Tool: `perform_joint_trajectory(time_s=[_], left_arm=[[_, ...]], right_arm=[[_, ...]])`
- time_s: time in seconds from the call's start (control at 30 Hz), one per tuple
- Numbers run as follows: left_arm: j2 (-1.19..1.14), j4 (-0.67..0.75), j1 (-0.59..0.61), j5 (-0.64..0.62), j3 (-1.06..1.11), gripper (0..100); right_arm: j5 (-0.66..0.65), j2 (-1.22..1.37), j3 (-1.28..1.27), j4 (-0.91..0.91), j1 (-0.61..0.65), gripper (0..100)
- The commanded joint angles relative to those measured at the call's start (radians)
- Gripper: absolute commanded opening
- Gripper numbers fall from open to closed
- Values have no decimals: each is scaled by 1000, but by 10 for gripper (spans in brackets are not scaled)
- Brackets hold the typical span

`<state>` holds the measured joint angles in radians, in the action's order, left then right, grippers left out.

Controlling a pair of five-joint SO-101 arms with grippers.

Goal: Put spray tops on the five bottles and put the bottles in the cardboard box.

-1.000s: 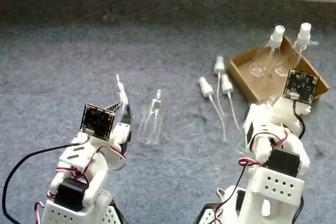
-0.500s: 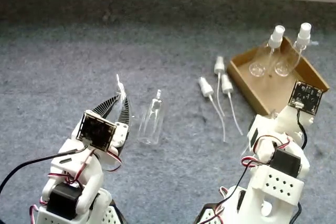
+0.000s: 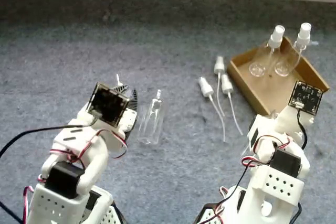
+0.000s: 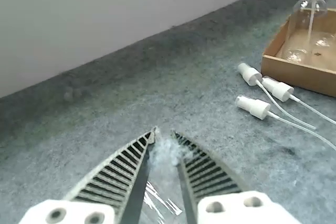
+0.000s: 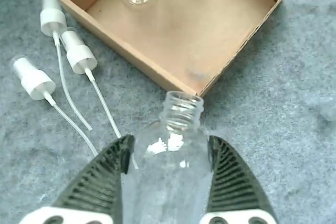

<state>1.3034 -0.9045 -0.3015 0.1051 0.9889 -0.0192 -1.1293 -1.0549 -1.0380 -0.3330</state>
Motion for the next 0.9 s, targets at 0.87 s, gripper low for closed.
perform_joint_trajectory(time_s=[0.87], left_arm=[[-1012,12,-197,-371,-659,7]], right_arm=[[-9,-21,-30,24,-15,35]])
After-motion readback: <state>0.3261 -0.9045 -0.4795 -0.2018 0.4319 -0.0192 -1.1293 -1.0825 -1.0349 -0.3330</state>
